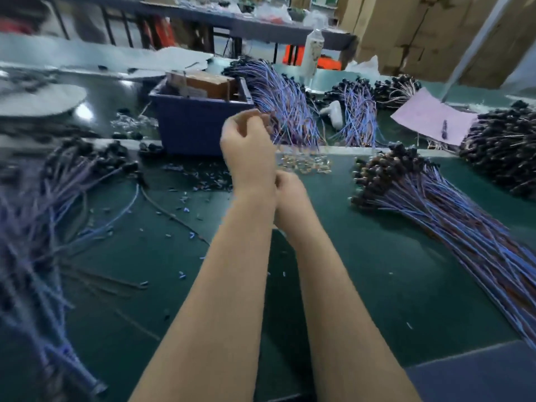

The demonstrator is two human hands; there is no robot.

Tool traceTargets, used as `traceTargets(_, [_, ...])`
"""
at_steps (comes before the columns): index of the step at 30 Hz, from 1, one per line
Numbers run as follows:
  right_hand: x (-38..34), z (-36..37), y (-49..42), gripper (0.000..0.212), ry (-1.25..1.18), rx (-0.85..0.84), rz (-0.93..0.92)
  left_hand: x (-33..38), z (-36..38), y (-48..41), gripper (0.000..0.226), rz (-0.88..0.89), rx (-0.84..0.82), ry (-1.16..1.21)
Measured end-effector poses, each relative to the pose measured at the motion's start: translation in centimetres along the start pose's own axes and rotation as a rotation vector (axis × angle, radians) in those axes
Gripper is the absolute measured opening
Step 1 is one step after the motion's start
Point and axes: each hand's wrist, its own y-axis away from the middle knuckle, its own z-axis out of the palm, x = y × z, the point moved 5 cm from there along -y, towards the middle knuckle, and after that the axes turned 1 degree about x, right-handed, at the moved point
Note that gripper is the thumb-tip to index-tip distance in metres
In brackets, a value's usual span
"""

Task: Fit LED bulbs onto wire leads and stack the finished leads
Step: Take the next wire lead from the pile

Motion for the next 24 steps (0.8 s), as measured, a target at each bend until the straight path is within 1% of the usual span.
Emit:
traceTargets(2, [-1.6,4.5,-0.5,0.017,0.312,-0.171,-0.040,1.5,-3.5,-1.4,0.021,0.031,0.121,0.015])
traceTargets(3, [-1.9,6.7,-0.6,0.016,0.371,-0.227,-0.040,2.0,-5.1,-2.0,0.021,0.040,0.171,0.026])
traceTargets(4, [-2.3,8.6,-0.4,0.020,0.389,-0.274,-0.043,2.5,-6.5,-2.5,0.020,0.050,0.212,0.029])
traceTargets(7, [-2.9,12.2,0.4,0.031,0.177,-0.319,0.041,3.2,-9.8,-3.8,0.015,0.054,0.303,0.009])
traceTargets(8, [-3.1,13.1,0.2,0.031,0.164,-0.336,0.050,3.3,-10.6,-4.1,0.014,0.052,0.330,0.004])
traceTargets(10, [-3.3,14.2,-0.4,0.026,0.344,-0.395,0.047,3.5,-12.0,-4.5,0.014,0.070,0.374,-0.006])
traceTargets(11, [-3.6,14.2,-0.7,0.020,0.490,-0.386,-0.001,3.7,-12.6,-4.6,0.013,0.090,0.391,-0.027])
traceTargets(12, [-4.0,13.8,-1.1,0.014,0.569,-0.342,-0.048,3.8,-12.9,-4.7,0.012,0.111,0.407,-0.073])
traceTargets(14, [-4.4,12.0,-2.0,0.012,0.498,-0.180,-0.096,3.6,-13.3,-5.3,0.014,0.113,0.416,-0.278])
traceTargets(16, [-4.5,9.3,-2.6,0.015,0.292,0.003,-0.114,2.6,-13.2,-6.2,0.030,0.010,0.351,-0.618])
traceTargets(17, [-4.5,8.0,-3.0,0.010,0.154,0.059,-0.120,2.0,-12.9,-6.5,0.037,-0.056,0.265,-0.761])
traceTargets(18, [-4.4,6.7,-3.1,0.006,0.004,0.099,-0.108,1.1,-12.2,-6.7,0.043,-0.112,0.154,-0.837])
traceTargets(19, [-4.0,5.6,-3.2,0.007,-0.145,0.122,-0.078,0.4,-11.2,-6.6,0.046,-0.148,0.040,-0.856])
traceTargets(20, [-3.5,4.8,-3.3,0.009,-0.276,0.120,-0.036,-0.1,-10.2,-6.3,0.046,-0.145,-0.051,-0.839])
traceTargets(21, [-3.0,4.2,-3.2,0.009,-0.362,0.105,-0.007,-0.3,-9.0,-5.8,0.041,-0.106,-0.122,-0.796])
traceTargets(23, [-1.7,3.4,-3.0,0.007,-0.420,0.054,0.015,-0.1,-6.3,-4.7,0.024,0.004,-0.195,-0.648])
traceTargets(24, [-1.2,3.1,-2.8,0.007,-0.440,0.024,0.009,0.1,-5.0,-4.3,0.020,0.044,-0.225,-0.586])
